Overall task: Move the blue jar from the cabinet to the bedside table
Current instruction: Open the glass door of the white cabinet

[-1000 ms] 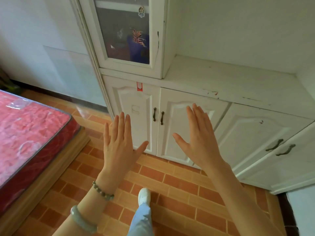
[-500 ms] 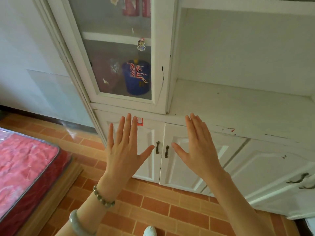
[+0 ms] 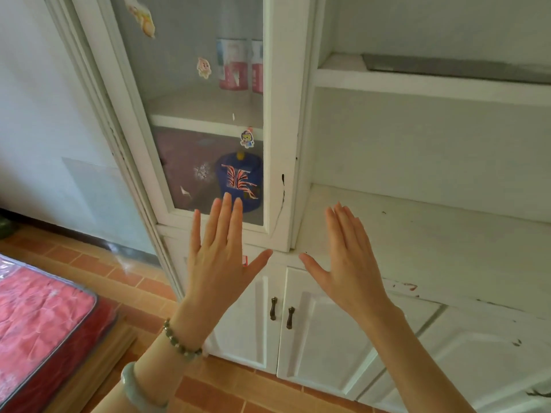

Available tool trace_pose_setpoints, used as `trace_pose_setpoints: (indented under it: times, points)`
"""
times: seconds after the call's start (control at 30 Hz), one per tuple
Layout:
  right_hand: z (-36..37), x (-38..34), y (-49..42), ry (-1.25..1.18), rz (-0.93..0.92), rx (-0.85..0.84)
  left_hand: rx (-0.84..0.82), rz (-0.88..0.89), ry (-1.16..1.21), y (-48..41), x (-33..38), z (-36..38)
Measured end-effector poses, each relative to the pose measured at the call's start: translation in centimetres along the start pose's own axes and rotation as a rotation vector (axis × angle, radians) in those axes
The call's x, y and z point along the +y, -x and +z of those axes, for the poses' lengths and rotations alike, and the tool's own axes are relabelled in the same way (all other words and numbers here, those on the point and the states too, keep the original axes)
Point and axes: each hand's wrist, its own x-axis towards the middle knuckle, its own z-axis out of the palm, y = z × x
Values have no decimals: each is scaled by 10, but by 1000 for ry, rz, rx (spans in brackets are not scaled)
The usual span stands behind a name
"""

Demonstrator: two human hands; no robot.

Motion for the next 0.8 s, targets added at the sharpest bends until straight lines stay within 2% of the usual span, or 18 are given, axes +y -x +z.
trace_pose_setpoints:
  times: [0.4, 0.6, 0.8]
  points:
    - [-89, 7, -133, 32, -109, 375, 384, 81, -134, -168, 11, -71]
    - [-131, 6, -177, 25, -196, 525, 544, 81, -225, -240, 8, -109]
    - [-160, 10, -206, 58, -226, 608, 691, 168, -296, -285, 18, -133]
